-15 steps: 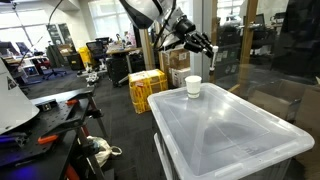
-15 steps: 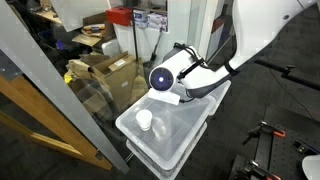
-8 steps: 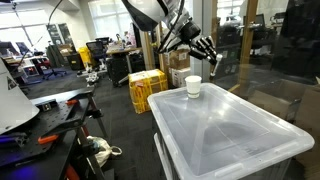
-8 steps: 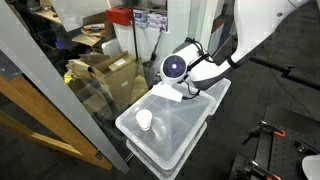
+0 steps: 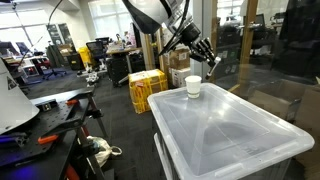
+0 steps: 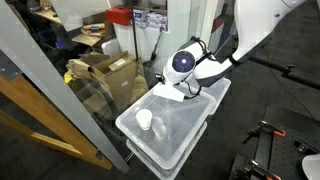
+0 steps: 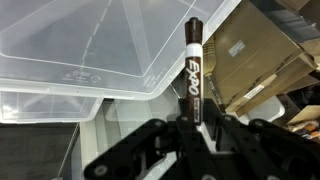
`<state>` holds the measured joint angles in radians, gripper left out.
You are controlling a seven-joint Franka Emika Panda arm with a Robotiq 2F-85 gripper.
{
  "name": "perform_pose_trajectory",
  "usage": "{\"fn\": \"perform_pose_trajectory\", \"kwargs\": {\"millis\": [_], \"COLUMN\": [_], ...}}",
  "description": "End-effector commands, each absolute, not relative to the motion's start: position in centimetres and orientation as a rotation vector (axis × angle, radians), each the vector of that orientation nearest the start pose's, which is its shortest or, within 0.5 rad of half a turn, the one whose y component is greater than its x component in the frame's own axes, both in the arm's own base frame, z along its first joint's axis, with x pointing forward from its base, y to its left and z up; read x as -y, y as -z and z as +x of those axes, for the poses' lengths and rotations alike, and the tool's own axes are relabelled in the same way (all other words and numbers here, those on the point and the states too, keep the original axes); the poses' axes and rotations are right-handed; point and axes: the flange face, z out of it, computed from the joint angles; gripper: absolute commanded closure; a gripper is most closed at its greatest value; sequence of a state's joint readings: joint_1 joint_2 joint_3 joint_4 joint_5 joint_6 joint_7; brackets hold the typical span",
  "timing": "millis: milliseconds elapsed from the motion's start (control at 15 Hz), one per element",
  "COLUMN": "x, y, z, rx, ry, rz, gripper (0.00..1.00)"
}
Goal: Take the marker out of the cup and put it on the storage box
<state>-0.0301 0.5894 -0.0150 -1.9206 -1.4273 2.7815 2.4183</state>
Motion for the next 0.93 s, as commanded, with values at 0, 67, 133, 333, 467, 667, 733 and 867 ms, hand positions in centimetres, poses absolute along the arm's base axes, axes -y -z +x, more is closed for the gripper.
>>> {"fn": "perform_pose_trajectory", "kwargs": {"millis": [0, 67, 133, 333, 467, 667, 733, 867], "x": [-1.3, -1.3, -1.3, -1.4, -1.7, -2.0, -2.1, -2.0], "y": [-18.6, -18.6, -18.4, -18.1, -17.7, -17.0, -16.8, -16.3], "z": [62.4, 62.5, 62.5, 62.5, 62.5, 62.3, 62.1, 61.7], "rx": [-1.643, -1.662, -1.693, -1.744, -1.694, -1.575, -1.53, -1.436], "ry": [1.023, 1.013, 1.0, 0.962, 0.937, 0.899, 0.891, 0.871], "rz": [-2.462, -2.438, -2.401, -2.302, -2.314, -2.387, -2.42, -2.488], "gripper": [0.95, 0.95, 0.95, 0.95, 0.95, 0.95, 0.95, 0.95]}}
